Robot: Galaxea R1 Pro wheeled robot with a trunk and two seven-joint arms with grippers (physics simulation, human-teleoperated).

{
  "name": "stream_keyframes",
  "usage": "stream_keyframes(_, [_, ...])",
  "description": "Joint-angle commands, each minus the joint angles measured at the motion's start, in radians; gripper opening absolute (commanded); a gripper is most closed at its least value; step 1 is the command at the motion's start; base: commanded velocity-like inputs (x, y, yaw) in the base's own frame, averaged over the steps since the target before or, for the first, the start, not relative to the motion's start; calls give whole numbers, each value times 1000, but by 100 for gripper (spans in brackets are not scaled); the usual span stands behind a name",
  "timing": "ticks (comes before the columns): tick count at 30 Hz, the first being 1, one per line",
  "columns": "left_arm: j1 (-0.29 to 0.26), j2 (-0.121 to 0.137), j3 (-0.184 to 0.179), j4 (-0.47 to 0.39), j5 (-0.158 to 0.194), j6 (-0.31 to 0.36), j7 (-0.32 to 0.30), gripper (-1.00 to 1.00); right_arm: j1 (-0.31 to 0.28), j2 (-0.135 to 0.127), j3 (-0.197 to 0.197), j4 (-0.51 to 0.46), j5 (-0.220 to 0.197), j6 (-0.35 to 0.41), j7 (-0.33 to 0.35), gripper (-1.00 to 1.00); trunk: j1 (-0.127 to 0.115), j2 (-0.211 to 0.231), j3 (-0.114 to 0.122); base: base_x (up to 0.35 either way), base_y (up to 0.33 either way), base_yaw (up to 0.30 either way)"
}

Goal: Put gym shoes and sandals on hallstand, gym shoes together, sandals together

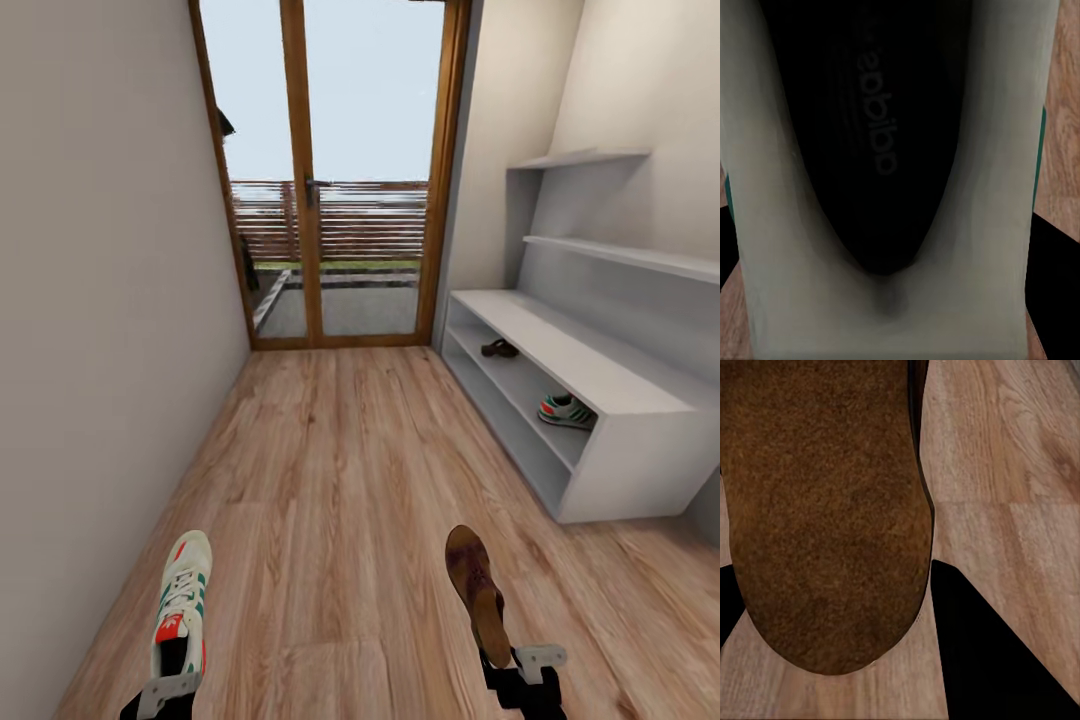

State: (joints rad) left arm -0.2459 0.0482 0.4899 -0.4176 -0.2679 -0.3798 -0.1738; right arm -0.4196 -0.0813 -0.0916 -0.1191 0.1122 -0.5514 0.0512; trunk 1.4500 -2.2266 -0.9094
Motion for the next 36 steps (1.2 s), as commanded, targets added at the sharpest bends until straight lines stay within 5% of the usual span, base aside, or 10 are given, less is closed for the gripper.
stream_keyframes(1, [-1, -1, 9, 0, -7, -4, -7, -100, -1, 0, -10, 1, 6, -2, 6, -100, 0, 0, -1, 337, 0, 0])
stream_keyframes(36, [-1, -1, 9, 0, -7, -4, -7, -100, -1, 1, -10, 1, 6, -2, 6, -100, 0, 0, -1, 337, 0, 0])
